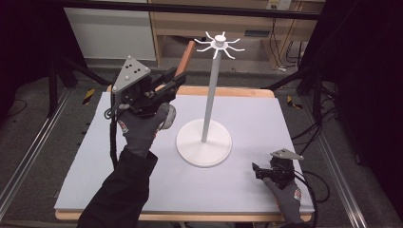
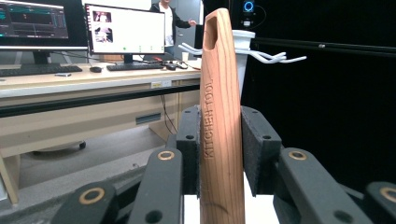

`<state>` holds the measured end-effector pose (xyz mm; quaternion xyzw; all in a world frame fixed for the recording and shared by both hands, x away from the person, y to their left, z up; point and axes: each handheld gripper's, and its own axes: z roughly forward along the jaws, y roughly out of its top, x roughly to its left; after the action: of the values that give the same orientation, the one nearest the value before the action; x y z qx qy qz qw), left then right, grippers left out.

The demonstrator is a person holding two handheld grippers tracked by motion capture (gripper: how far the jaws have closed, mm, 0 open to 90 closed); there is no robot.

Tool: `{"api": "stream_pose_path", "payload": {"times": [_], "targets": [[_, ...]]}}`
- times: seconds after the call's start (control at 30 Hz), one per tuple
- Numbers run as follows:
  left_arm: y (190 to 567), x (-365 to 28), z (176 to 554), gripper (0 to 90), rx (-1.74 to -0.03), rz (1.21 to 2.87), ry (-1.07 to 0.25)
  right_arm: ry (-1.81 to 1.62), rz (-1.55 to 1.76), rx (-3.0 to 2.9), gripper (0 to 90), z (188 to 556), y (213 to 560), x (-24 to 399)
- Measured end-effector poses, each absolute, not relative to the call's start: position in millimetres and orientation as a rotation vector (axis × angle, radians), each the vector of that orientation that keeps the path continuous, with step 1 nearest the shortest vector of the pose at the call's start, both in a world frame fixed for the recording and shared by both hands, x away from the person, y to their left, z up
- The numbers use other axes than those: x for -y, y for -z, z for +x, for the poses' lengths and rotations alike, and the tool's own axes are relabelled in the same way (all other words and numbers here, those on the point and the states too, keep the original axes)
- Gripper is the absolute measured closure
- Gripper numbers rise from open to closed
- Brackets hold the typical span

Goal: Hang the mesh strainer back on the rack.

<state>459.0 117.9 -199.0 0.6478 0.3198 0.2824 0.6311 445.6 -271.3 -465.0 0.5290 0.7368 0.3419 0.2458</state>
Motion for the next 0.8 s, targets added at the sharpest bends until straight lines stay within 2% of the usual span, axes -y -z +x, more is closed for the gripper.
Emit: {"api": "stream_pose_path", "payload": {"times": [0.8], "targets": [[206,-99,471,69.9,-0.738,1.502,-0.646,-0.939,1.446,-2.012,12.3,445,464,272]]}}
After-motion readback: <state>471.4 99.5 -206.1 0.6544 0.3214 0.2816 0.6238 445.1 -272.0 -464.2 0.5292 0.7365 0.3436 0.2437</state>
